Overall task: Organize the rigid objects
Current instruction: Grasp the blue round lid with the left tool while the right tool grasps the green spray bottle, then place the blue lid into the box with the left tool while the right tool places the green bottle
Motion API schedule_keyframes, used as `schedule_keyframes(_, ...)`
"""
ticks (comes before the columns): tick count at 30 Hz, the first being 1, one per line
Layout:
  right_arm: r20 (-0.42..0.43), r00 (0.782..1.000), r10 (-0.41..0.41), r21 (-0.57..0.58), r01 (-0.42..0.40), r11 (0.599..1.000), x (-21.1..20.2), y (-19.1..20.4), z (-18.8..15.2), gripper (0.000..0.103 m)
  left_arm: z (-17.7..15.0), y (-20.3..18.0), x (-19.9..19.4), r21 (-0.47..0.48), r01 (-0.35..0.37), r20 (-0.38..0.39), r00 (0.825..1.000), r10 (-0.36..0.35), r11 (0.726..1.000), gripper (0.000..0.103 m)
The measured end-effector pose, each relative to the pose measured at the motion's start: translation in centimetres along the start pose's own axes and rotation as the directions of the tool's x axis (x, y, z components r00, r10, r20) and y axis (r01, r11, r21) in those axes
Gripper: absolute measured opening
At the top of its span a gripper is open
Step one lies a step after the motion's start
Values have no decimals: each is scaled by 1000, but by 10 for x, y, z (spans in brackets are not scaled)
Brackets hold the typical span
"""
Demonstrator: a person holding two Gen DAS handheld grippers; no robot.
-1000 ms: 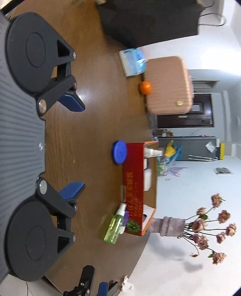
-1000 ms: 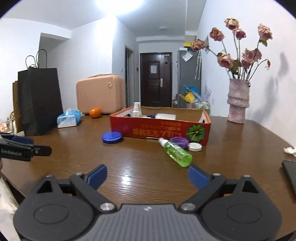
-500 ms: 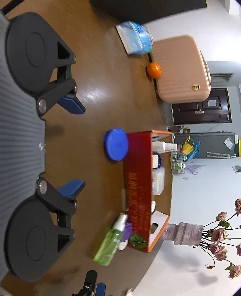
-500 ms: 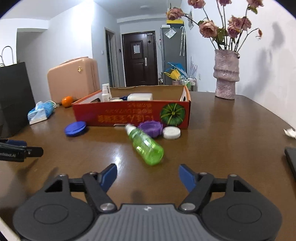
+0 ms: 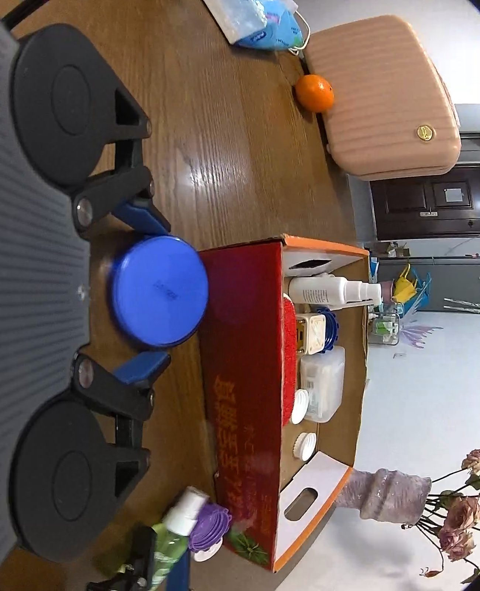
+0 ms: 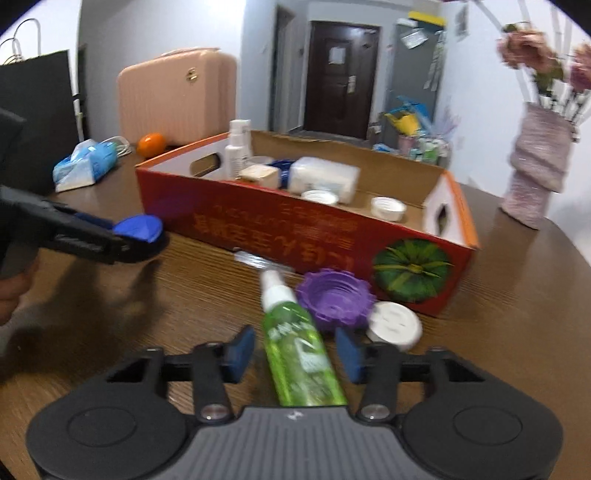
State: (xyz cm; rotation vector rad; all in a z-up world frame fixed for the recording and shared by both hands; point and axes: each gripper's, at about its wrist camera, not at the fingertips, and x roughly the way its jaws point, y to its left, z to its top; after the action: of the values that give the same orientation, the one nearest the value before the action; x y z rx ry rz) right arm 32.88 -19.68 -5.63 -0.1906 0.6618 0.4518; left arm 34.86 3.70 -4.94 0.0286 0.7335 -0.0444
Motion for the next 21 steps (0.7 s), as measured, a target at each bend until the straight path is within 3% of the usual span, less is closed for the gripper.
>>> schedule_keyframes(7, -46, 995, 90, -56, -92, 994, 24, 16, 17, 30, -1, -1, 2, 16, -19, 19, 1000, 19, 1000, 67)
schedule_keyframes(10, -59, 996, 68, -66, -72, 995, 22, 19, 18, 29, -4, -5, -12, 37, -50, 63, 997, 48, 998, 67)
schedule_keyframes(12, -66, 996, 67, -62, -71, 995, 13, 20, 12, 33, -8, -5, -25, 26, -36, 82, 996, 34, 999, 67)
schedule_keyframes(17, -70, 997, 33, -48, -37, 998, -7, 22, -1, 31, -27, -13, -56, -6, 3, 92, 996, -2, 1000, 67)
schedule_keyframes(21, 13, 999, 40, -26, -39, 999, -33, 29, -7, 30, -41, -25, -82, 11, 32, 102, 994, -33, 999, 67)
